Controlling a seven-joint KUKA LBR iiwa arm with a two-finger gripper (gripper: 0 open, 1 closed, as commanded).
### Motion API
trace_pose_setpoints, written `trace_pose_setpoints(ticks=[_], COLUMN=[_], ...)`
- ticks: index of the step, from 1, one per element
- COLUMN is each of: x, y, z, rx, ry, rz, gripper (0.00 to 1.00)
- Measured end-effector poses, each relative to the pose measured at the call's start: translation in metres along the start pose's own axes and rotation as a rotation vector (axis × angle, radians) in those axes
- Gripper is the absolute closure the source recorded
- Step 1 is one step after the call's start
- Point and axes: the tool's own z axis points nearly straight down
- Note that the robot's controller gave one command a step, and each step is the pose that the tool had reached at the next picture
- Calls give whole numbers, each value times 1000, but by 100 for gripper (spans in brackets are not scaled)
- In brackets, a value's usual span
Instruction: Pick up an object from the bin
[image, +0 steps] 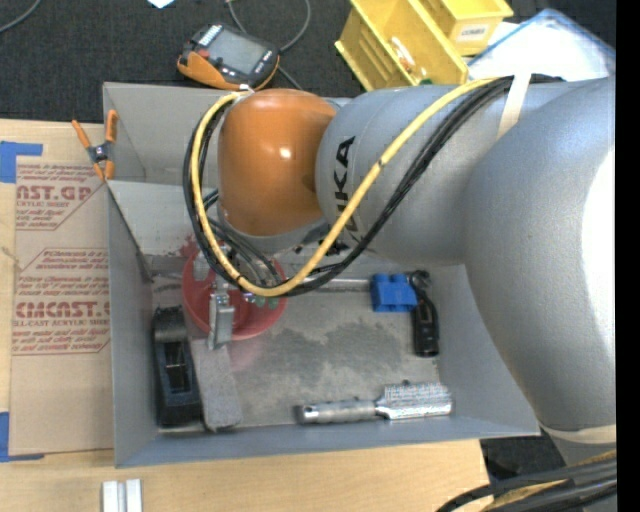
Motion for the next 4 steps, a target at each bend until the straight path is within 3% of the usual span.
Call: trace_pose_setpoints(ticks=[1,2,3,4], x=[24,24,36,55], y=[9,9,-3,13], z=[49,49,78,71], rx=[-1,-1,-2,-3], ry=[5,5,4,2], rz=[-438,-438,-676,-889], gripper=[100,100,100,100])
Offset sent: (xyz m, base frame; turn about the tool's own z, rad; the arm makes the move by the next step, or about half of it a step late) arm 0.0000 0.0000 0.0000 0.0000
